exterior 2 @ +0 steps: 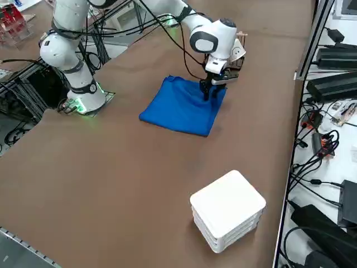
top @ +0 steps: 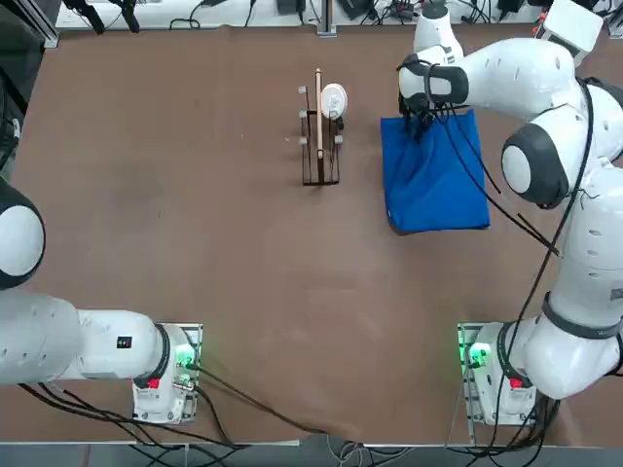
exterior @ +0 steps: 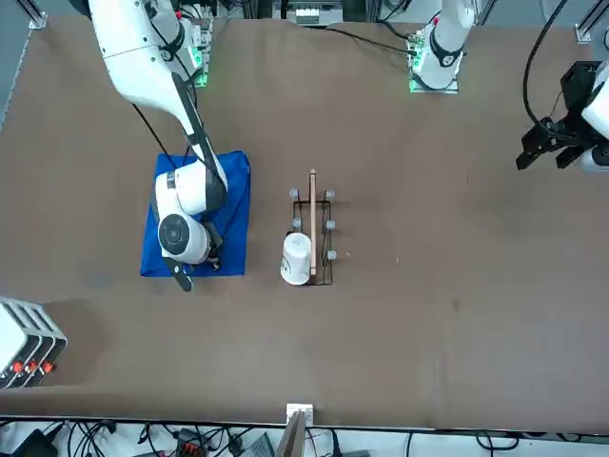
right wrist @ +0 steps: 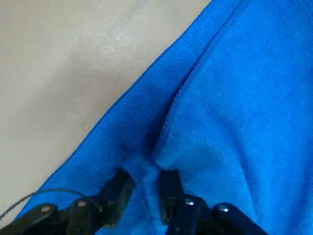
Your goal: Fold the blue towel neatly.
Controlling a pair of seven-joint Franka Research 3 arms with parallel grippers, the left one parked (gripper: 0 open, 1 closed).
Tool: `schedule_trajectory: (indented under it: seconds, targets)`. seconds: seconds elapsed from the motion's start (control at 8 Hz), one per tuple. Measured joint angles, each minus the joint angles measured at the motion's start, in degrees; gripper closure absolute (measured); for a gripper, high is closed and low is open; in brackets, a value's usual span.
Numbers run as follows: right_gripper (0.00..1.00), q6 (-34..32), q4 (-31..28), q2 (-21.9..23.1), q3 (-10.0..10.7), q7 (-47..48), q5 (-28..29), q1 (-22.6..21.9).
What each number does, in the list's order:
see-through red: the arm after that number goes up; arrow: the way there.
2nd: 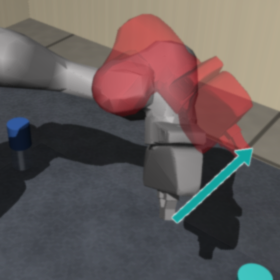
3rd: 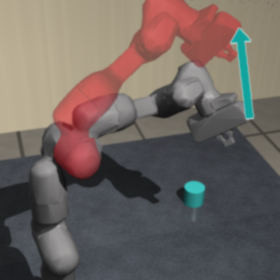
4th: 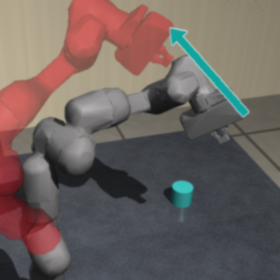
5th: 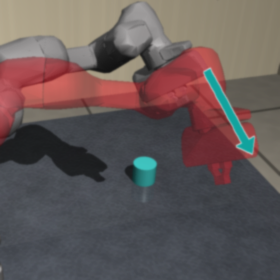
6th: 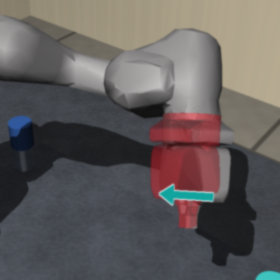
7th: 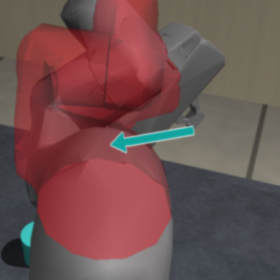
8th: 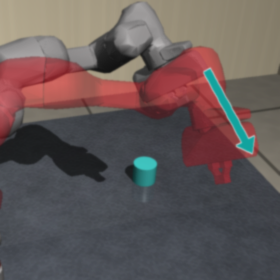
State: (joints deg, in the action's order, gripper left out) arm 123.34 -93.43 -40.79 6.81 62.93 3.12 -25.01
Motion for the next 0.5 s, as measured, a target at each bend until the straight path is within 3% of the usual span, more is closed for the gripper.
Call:
schedule_trajectory:
  seconds: [0.5]
  targets:
    - [0.85, -0.12, -0.1, 0.05, -0.03, 0.01, 0.0, 0.0]
